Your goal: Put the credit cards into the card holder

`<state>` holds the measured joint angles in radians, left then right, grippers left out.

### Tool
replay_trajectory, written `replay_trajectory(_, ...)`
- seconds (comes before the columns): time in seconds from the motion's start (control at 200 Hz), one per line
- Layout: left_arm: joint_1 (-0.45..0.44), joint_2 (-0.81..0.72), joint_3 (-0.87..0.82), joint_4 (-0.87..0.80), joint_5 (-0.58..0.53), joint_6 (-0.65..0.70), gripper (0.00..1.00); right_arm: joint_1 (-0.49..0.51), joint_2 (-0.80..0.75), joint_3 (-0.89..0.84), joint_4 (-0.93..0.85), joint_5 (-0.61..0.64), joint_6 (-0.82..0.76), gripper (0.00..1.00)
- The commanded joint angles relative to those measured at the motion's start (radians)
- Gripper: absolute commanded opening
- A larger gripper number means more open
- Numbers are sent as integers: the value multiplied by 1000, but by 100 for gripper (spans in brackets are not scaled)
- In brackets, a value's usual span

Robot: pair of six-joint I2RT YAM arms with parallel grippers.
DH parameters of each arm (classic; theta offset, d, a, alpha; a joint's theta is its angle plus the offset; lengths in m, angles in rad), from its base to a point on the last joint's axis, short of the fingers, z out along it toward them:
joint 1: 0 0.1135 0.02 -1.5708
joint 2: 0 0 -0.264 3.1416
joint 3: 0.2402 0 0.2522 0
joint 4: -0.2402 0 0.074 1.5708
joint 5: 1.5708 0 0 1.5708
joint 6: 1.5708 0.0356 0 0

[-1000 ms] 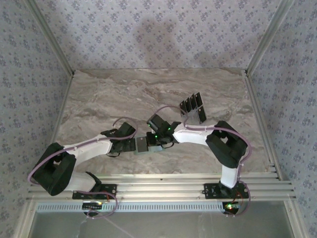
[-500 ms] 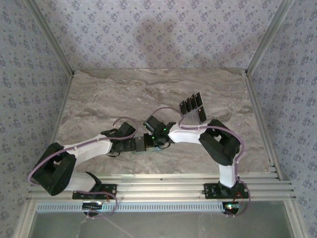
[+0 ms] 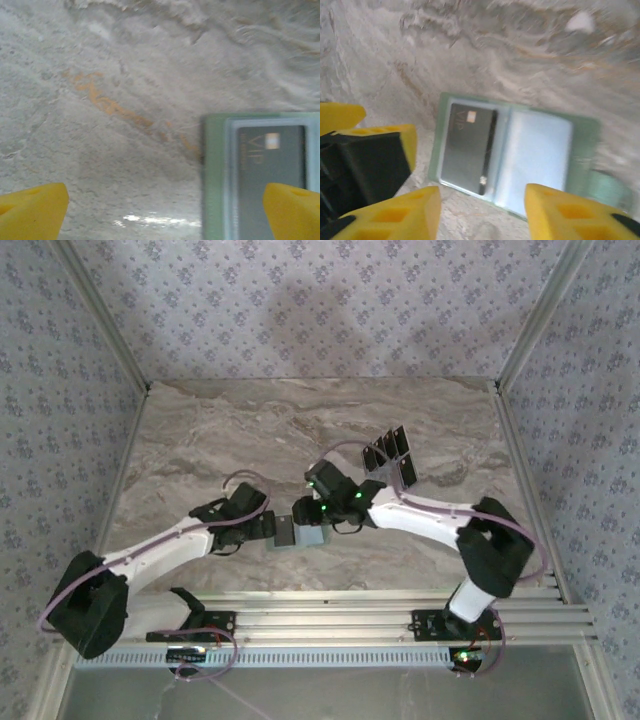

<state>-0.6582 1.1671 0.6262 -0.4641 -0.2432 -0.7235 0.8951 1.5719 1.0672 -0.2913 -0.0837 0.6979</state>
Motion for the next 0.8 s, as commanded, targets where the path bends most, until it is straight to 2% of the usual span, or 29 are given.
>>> replay_trajectory(0.0, 15, -37, 17, 30, 76, 0, 100, -28, -14, -45, -117, 86, -30, 54)
replay_trajectory(0.22, 35, -53, -19, 111, 163, -20, 100, -54, 37, -62, -101, 82, -43, 55)
replay_trajectory(0.35, 42, -55, -40, 155, 197, -27, 100, -68, 87, -64, -75, 81, -43, 52)
replay_trajectory(0.395, 42, -52, -47, 168, 206, -27, 100, -76, 99, -68, -61, 76, -44, 47)
replay_trajectory(0.495, 43, -40, -59, 196, 224, -26, 100, -91, 112, -82, -34, 61, -40, 23)
replay_trajectory(0.585, 44, -23, -70, 220, 241, -28, 100, -95, 107, -96, -25, 53, -41, 8)
replay_trajectory(0.655, 45, -4, -78, 248, 253, -29, 100, -95, 101, -108, -16, 50, -37, 3)
replay_trajectory(0.795, 44, 31, -94, 319, 286, -35, 100, -95, 93, -136, 11, 37, -22, 1)
